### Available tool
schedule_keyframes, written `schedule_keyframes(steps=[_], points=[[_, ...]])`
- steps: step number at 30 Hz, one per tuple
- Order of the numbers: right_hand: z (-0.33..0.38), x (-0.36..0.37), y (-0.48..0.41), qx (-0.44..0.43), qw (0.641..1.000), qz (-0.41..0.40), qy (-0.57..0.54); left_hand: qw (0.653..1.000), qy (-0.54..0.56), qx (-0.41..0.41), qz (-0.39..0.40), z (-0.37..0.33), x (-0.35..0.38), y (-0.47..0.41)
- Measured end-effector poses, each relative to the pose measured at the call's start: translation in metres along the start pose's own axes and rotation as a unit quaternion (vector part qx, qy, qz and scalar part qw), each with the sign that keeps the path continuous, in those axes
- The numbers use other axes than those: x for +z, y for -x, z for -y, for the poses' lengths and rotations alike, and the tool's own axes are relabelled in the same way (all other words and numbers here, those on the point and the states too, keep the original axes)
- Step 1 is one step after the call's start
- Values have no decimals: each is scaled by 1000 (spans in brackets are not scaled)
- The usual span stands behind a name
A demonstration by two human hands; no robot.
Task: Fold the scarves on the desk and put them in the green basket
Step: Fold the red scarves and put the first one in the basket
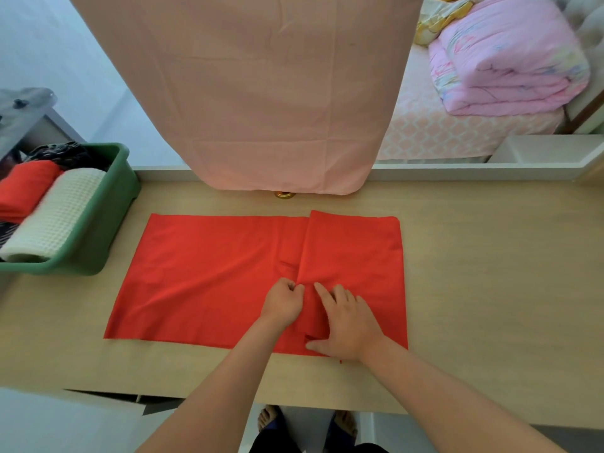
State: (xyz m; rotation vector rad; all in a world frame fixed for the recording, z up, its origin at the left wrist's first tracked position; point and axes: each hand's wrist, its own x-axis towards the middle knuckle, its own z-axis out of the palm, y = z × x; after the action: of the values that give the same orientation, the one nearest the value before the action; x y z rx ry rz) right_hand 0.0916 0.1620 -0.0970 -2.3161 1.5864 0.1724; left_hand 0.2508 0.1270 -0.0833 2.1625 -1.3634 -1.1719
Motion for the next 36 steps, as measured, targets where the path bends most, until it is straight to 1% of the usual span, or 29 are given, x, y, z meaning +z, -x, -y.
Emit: schedule_keyframes(steps=[1, 3, 5, 7, 9, 10, 12, 13, 14, 15, 16, 17, 18, 19, 20, 21, 23, 25, 28, 30, 31, 33, 34, 36], points=[[2, 4, 3, 12, 1000, -16, 17, 999, 41, -17, 18, -3, -1, 2], [-2, 7, 7, 21, 996, -78, 43, 988, 130, -52, 62, -10, -6, 8], [-16, 9, 12, 7, 990, -128, 63, 974, 188, -70, 107, -15, -10, 14], [-30, 4, 23, 1, 991, -111, 78, 971, 179, -79, 138, -13, -11, 17], [-41, -3, 34, -11, 997, -36, 71, 977, 102, -90, 166, -4, -9, 17], [-46, -5, 39, -24, 998, 10, 51, 975, 43, -97, 195, 0, -8, 17], [-54, -7, 44, -43, 992, 121, -2, 958, -109, -84, 250, 5, -7, 13], [-57, -10, 45, -44, 989, 140, -32, 950, -182, -64, 247, 3, -7, 8], [-58, -13, 43, -35, 989, 129, -67, 947, -238, -36, 213, 1, -6, 3], [-61, -15, 40, -17, 990, 99, -103, 949, -277, -2, 152, -4, -6, -4], [-64, -18, 34, 0, 990, 56, -127, 952, -293, 28, 80, -8, -6, -12], [-68, -18, 26, 13, 991, 7, -134, 957, -284, 54, 20, -14, -6, -18], [-73, -19, 17, 24, 991, -38, -126, 963, -261, 71, -18, -20, -4, -25], [-79, -21, 8, 35, 990, -76, -114, 968, -234, 83, -34, -26, -2, -33], [-84, -24, -1, 45, 989, -102, -99, 971, -216, 92, -35, -29, 1, -42], [-89, -28, -10, 53, 988, -115, -85, 974, -202, 97, -31, -33, 4, -50], [-96, -33, -27, 77, 991, -97, -52, 979, -184, 84, -21, -36, 9, -69], [-102, -34, -41, 95, 994, -56, -28, 985, -156, 70, -21, -38, 14, -88], [-110, -31, -59, 90, 995, -30, -23, 992, -56, 106, -38, -42, 20, -103], [-116, -25, -69, 100, 995, 5, -20, 988, 9, 138, -70, -41, 21, -110], [-121, -21, -73, 115, 993, 29, -10, 985, 21, 148, -90, -39, 21, -115], [-129, -15, -76, 142, 988, 63, 22, 979, -7, 172, -113, -32, 22, -122], [-131, -14, -76, 150, 986, 66, 35, 971, -54, 196, -123, -29, 22, -124], [-126, -14, -74, 165, 984, 43, 43, 942, -146, 263, -150, -25, 26, -120]])
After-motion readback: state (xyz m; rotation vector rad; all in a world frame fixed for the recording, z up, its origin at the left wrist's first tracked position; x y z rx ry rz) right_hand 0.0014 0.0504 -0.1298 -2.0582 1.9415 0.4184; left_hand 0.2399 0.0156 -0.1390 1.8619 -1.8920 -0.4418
